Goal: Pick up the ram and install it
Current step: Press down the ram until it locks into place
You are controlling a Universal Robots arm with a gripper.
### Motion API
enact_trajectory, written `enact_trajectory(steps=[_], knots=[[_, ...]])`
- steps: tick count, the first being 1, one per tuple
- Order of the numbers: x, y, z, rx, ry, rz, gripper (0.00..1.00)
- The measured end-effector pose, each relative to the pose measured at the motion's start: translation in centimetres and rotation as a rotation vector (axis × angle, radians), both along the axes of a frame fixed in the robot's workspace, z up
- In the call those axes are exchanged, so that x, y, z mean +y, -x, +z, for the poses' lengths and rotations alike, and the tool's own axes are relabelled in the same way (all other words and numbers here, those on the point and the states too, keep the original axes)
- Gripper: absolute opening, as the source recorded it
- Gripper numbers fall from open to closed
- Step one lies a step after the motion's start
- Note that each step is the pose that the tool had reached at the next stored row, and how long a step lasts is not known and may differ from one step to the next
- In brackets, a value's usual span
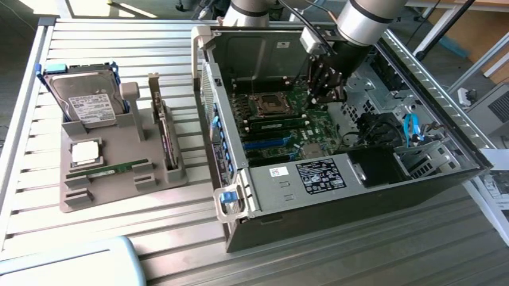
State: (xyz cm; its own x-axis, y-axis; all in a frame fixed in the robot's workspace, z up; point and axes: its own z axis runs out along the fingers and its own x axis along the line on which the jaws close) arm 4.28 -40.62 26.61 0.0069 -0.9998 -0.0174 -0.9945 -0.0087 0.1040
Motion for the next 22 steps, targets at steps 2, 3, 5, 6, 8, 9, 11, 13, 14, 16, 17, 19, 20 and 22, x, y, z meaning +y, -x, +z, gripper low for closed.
enact_trajectory(steps=[2, 3, 5, 6, 8, 9, 11, 13, 14, 16, 17, 19, 20, 22], knots=[[0.0, 0.0, -0.14, 0.0001, -0.0001, 0.0, 0.13], [0.0, 0.0, -0.28, 0.0003, 0.0002, 0.0, 0.13], [0.0, 0.0, -0.66, 0.0014, 0.0001, 0.0, 0.13], [0.0, 0.0, -0.82, 0.0015, 0.0001, 0.0, 0.13], [0.0, 0.0, -1.28, 0.0018, 0.0002, 0.0, 0.13], [0.0, 0.0, -1.58, 0.002, -0.0001, 0.0, 0.13], [0.0, 0.0, -1.94, 0.002, -0.0004, 0.0, 0.13], [0.0, 0.0, -2.33, 0.0021, -0.0006, 0.0, 0.13], [0.0, 0.0, -2.57, 0.002, -0.001, 0.0, 0.13], [0.0, 0.0, -2.92, 0.0021, -0.0014, 0.0, 0.13], [0.0, 0.0, -3.11, 0.0023, -0.0018, 0.0, 0.13], [-0.01, 0.0, -3.56, 0.0026, -0.0031, 0.0, 0.13], [-0.02, 0.0, -3.77, 0.0026, -0.0046, 0.0, 0.13], [0.03, 0.0, -3.53, 0.0017, -0.0097, 0.0, 0.13]])
